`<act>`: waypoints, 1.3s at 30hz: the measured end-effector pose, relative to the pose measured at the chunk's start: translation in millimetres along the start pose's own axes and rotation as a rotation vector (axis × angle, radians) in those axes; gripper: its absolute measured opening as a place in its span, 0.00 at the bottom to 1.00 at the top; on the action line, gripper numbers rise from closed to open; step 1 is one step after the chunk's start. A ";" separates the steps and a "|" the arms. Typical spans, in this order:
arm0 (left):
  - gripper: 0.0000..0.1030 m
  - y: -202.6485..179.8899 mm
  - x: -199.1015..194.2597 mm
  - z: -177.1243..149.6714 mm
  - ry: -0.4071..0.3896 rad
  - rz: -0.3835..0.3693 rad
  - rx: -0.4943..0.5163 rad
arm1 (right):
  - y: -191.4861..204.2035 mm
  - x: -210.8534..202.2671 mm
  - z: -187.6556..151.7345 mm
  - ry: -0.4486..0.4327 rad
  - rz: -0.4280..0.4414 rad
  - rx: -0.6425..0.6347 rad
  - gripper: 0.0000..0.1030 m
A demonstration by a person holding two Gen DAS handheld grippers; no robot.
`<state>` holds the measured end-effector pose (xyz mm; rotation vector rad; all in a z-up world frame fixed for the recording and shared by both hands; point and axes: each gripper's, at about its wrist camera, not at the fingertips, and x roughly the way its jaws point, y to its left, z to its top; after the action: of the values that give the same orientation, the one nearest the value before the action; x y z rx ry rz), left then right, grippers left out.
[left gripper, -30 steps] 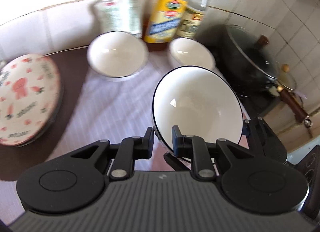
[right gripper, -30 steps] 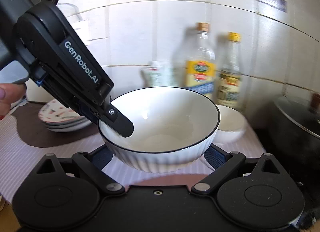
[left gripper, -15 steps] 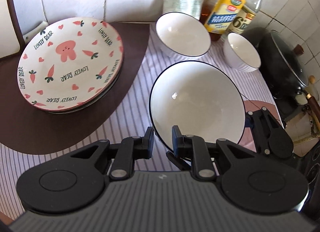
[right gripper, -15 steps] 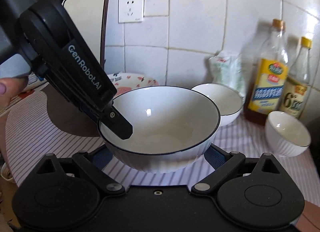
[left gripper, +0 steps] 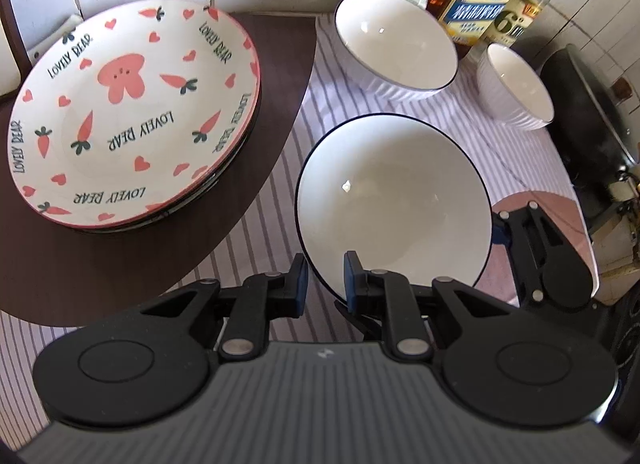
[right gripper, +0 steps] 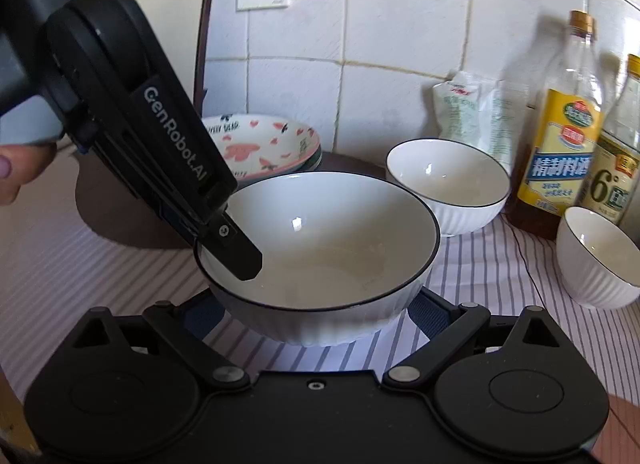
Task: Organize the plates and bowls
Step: 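Carry the bowl toward the plate stack and set it on the cloth, then open both grippers and close them on a second white bowl's rim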
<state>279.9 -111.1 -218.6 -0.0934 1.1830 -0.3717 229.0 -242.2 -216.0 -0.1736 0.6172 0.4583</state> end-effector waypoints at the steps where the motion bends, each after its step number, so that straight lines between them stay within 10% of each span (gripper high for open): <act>1: 0.17 1.0 2.2 -0.3 0.005 -0.002 -0.002 | -0.1 2.3 -1.1 0.009 0.007 -0.005 0.96; 10: 0.17 -0.2 2.4 -2.2 -0.004 -0.013 0.003 | -4.0 3.8 -2.4 0.065 -0.012 0.046 0.98; 13: 0.40 -2.1 -1.8 -3.1 -0.005 0.003 0.006 | -6.3 -5.9 -0.9 0.080 -0.028 0.076 0.98; 23: 0.58 -5.6 -38.5 -10.8 -0.017 -0.004 0.023 | -16.8 -75.2 11.6 0.034 -0.065 0.262 0.99; 39: 0.62 -22.3 -102.4 23.4 -0.081 -0.109 0.082 | -78.8 -126.5 73.4 0.014 -0.083 0.578 0.93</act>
<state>262.7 -100.8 -113.1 -0.1014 1.0841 -0.5075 212.6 -336.4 -80.2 0.3466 0.7294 0.1850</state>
